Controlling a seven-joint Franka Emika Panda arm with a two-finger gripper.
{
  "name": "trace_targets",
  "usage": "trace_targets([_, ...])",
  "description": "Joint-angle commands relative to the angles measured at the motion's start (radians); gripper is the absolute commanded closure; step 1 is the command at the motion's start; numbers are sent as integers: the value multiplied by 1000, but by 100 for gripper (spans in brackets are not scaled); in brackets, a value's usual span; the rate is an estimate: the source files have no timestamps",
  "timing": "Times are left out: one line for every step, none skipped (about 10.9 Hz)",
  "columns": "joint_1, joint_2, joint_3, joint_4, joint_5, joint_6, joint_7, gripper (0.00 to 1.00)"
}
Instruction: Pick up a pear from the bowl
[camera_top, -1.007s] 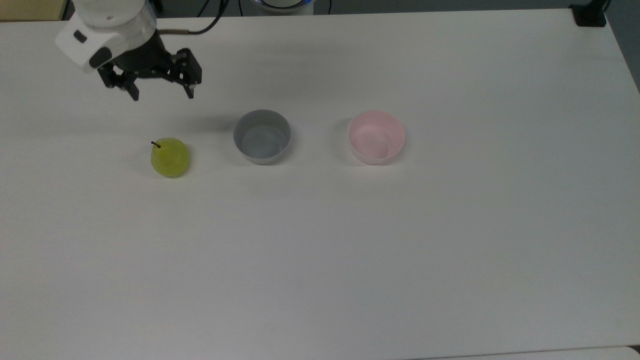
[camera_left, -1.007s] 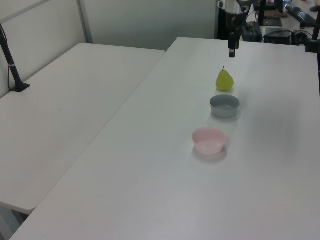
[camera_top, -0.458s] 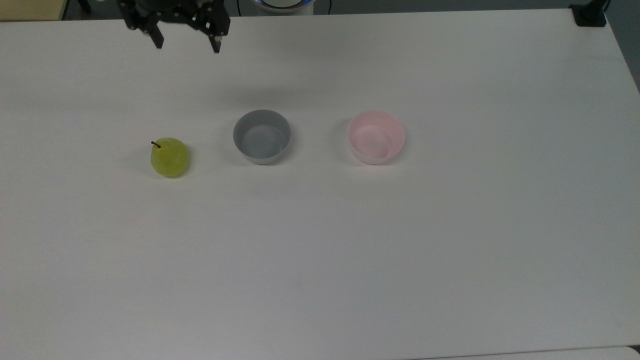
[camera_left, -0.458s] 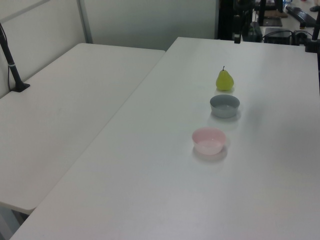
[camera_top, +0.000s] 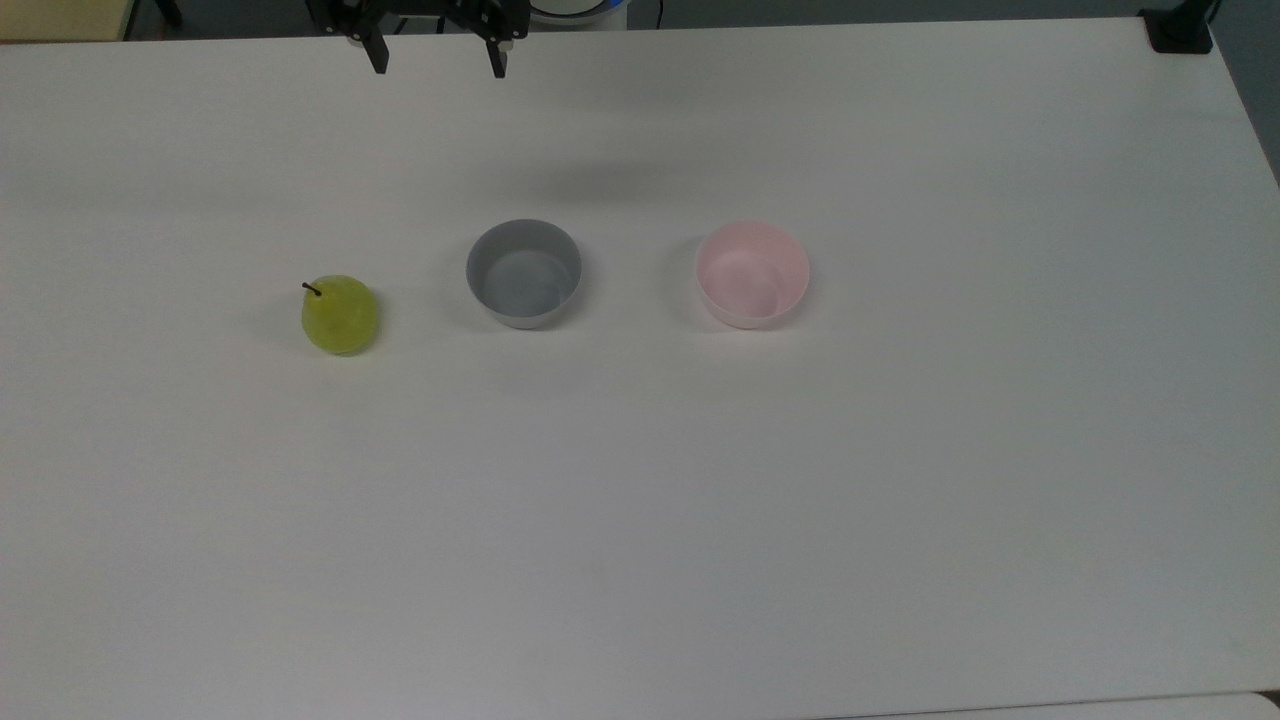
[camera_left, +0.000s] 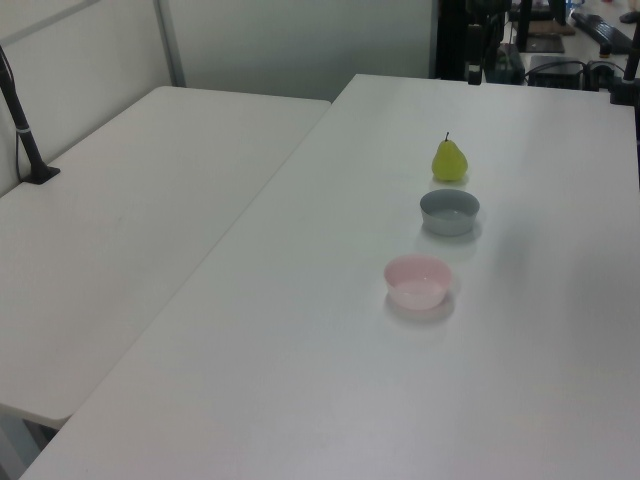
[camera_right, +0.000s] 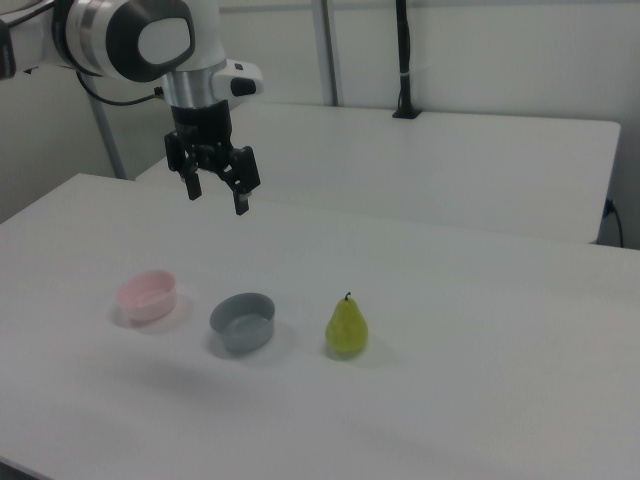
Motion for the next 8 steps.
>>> trace_targets([4, -31, -4, -7, 3, 36, -124, 0])
trace_targets([-8, -27, -2, -6, 3, 57, -183, 0])
trace_targets([-22, -27, -2, -3, 3, 59, -207, 0])
trace_targets([-51, -34, 4, -1, 6, 53, -207, 0])
trace_targets([-59, -63, 4, -1, 6, 47, -199, 0])
trace_targets([-60, -71, 4, -3, 5, 24, -196, 0])
trace_targets([-62, -68, 6, -1, 5, 22, -181, 0])
trace_targets([-63, -66, 6, -1, 5, 24, -181, 0])
